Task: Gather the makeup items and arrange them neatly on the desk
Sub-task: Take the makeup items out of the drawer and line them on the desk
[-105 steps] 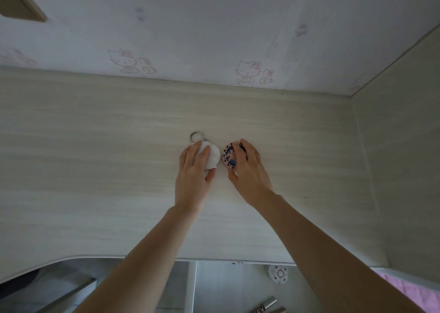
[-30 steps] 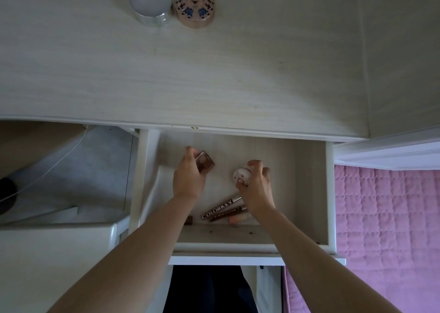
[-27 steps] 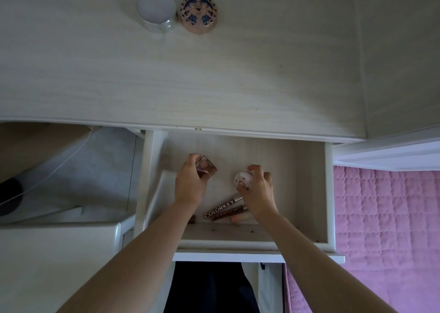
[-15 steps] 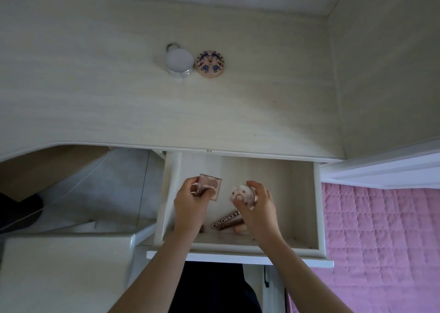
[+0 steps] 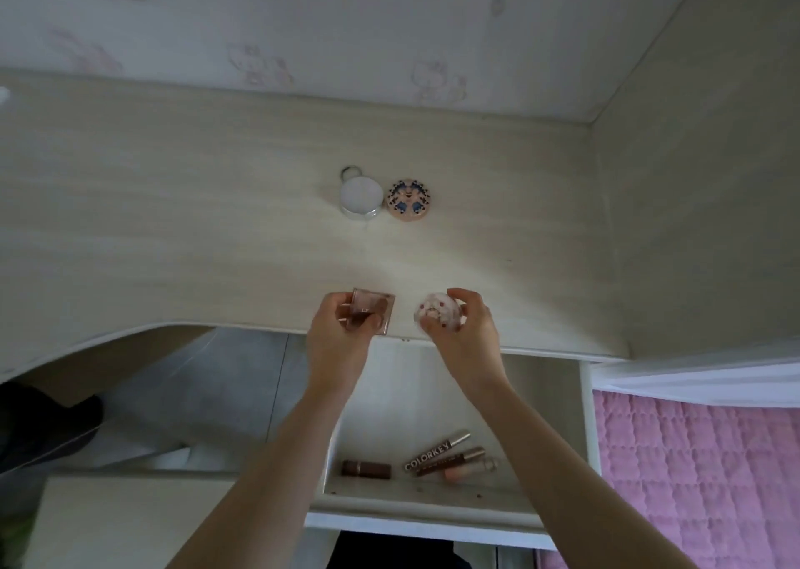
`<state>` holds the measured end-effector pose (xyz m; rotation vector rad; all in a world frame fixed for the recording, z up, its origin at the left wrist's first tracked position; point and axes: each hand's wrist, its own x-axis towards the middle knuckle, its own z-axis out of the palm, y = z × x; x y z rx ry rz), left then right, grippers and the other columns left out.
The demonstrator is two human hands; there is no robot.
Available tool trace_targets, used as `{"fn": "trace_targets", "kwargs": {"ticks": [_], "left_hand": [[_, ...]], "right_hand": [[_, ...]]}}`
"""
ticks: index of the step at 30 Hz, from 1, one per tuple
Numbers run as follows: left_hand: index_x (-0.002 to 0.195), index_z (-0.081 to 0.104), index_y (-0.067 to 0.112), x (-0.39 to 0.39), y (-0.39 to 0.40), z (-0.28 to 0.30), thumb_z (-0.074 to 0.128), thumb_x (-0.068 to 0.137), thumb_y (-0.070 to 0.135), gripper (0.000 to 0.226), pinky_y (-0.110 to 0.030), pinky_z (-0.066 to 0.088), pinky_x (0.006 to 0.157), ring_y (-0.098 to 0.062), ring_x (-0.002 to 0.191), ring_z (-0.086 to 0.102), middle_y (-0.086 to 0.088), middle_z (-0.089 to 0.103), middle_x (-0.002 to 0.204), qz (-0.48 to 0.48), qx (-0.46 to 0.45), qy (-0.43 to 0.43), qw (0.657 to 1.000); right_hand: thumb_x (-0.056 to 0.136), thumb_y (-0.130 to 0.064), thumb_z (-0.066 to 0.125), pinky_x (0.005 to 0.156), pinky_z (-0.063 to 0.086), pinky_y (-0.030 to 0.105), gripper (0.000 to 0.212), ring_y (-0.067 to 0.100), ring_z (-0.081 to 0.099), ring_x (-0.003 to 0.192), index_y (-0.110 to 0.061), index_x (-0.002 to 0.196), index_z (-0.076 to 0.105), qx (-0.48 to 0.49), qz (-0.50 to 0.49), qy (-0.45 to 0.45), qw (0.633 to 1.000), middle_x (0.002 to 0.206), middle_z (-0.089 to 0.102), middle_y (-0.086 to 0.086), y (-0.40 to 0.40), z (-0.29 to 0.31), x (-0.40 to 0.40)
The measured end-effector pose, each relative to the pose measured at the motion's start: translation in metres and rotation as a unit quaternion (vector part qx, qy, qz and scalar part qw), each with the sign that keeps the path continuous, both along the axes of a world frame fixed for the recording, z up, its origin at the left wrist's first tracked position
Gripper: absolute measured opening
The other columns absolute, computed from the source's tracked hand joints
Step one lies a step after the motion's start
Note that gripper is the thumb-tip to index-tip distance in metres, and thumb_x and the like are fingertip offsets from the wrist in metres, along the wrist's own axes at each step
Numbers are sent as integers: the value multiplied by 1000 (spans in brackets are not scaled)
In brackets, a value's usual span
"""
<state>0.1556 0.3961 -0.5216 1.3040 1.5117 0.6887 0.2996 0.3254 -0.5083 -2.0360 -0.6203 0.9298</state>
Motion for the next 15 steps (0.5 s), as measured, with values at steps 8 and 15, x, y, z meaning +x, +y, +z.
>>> {"fn": "trace_targets", "kwargs": {"ticks": [8,15], "left_hand": [[98,62,14,14,59,1,74,76,13,24,-1,36,56,-12,75,56,11,59,77,27,4,86,996],[96,61,17,19,75,-10,73,76,16,23,-6,32,51,-4,68,53,7,62,82,9,-15,113,993]], "right_hand": [[80,-26,73,75,43,25,56,16,50,95,-19,129,47,-36,38,-13,999,123,48,7,70,-5,8],[72,-30,79,84,55,38,56,21,57,100,-22,122,54,-51,79,-22,995,112,58,5,91,-20,8]]}}
